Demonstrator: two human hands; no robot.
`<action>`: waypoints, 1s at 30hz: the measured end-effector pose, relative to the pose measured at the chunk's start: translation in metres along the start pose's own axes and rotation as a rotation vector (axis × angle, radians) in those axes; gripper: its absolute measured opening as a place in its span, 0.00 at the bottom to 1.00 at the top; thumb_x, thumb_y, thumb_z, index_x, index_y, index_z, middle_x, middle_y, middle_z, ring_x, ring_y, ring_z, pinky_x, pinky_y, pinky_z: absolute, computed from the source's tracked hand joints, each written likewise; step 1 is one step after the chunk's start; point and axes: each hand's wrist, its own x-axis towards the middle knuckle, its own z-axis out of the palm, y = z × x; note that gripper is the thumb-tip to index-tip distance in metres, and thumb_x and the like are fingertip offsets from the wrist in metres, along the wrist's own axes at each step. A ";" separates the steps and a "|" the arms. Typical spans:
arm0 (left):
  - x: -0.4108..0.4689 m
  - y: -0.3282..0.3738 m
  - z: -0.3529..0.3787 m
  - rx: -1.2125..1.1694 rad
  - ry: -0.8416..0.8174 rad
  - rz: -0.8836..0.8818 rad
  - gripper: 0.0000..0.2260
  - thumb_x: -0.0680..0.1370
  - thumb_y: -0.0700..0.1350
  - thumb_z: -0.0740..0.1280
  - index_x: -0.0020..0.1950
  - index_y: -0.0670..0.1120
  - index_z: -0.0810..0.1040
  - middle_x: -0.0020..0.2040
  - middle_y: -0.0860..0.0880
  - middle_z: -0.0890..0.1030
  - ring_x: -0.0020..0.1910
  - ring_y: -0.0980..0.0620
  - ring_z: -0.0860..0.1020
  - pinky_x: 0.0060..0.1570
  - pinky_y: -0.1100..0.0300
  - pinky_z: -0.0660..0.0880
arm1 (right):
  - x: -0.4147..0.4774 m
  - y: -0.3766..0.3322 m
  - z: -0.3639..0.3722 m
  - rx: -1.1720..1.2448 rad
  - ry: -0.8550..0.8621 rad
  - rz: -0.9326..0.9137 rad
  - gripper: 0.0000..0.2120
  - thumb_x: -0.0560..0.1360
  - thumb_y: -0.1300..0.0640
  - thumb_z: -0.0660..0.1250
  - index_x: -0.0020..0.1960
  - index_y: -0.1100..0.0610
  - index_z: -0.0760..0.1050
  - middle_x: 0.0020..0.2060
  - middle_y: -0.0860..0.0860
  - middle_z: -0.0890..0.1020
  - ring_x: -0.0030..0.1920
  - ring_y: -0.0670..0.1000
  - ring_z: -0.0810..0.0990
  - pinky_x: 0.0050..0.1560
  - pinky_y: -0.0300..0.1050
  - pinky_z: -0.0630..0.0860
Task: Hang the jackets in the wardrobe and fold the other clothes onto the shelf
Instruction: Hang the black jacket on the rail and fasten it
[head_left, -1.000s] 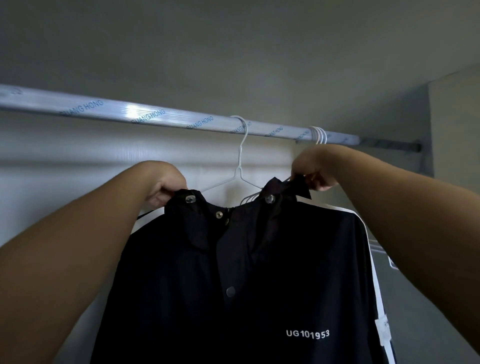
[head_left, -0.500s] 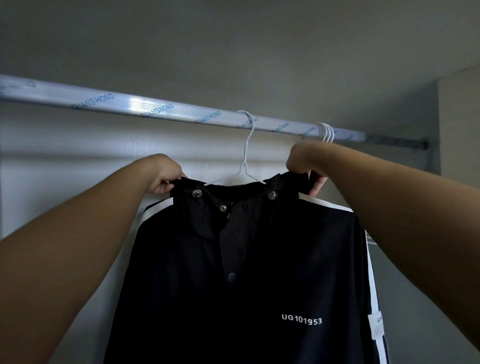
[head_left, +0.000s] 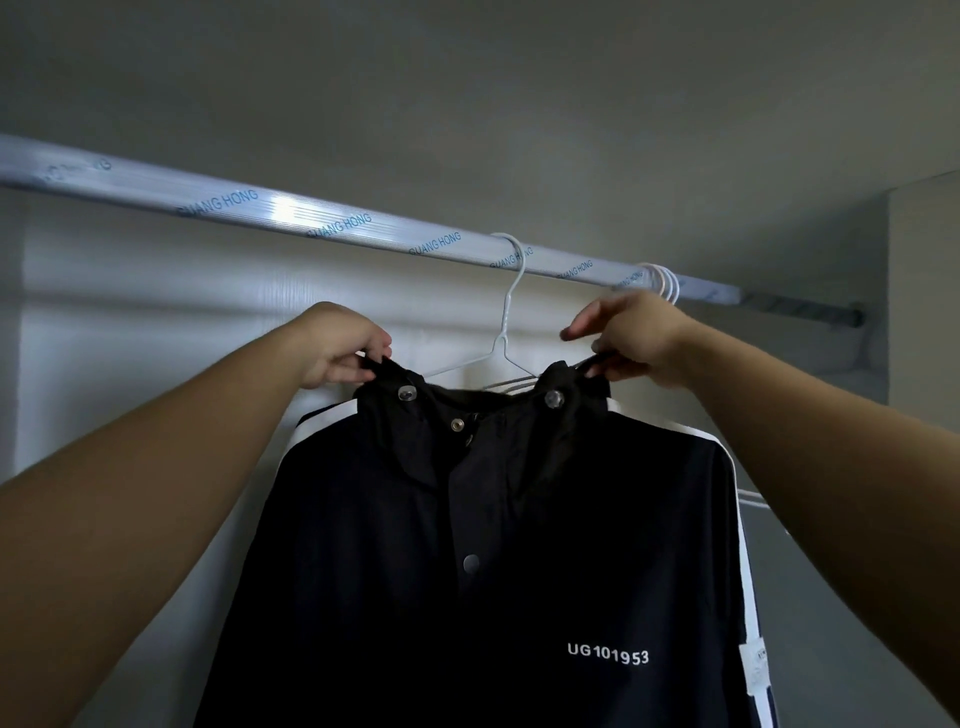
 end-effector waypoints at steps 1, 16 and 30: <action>-0.004 -0.002 -0.001 0.036 -0.051 0.032 0.13 0.72 0.28 0.66 0.46 0.44 0.85 0.50 0.45 0.86 0.45 0.49 0.84 0.33 0.61 0.80 | -0.004 0.005 0.000 0.030 -0.058 -0.019 0.27 0.75 0.74 0.49 0.43 0.53 0.83 0.55 0.54 0.84 0.34 0.54 0.86 0.29 0.39 0.78; -0.051 -0.010 -0.015 0.079 -0.520 0.341 0.18 0.63 0.35 0.65 0.50 0.38 0.86 0.53 0.33 0.83 0.54 0.41 0.78 0.60 0.48 0.68 | -0.024 0.021 -0.005 0.273 -0.334 -0.230 0.12 0.68 0.66 0.74 0.49 0.57 0.87 0.46 0.56 0.86 0.48 0.51 0.83 0.52 0.42 0.80; -0.044 0.015 0.005 0.281 -0.418 0.565 0.07 0.71 0.39 0.71 0.40 0.49 0.88 0.41 0.48 0.86 0.43 0.55 0.82 0.51 0.60 0.74 | -0.009 -0.013 0.027 -0.124 -0.057 -0.257 0.14 0.65 0.45 0.71 0.27 0.53 0.74 0.25 0.44 0.71 0.30 0.47 0.69 0.37 0.45 0.65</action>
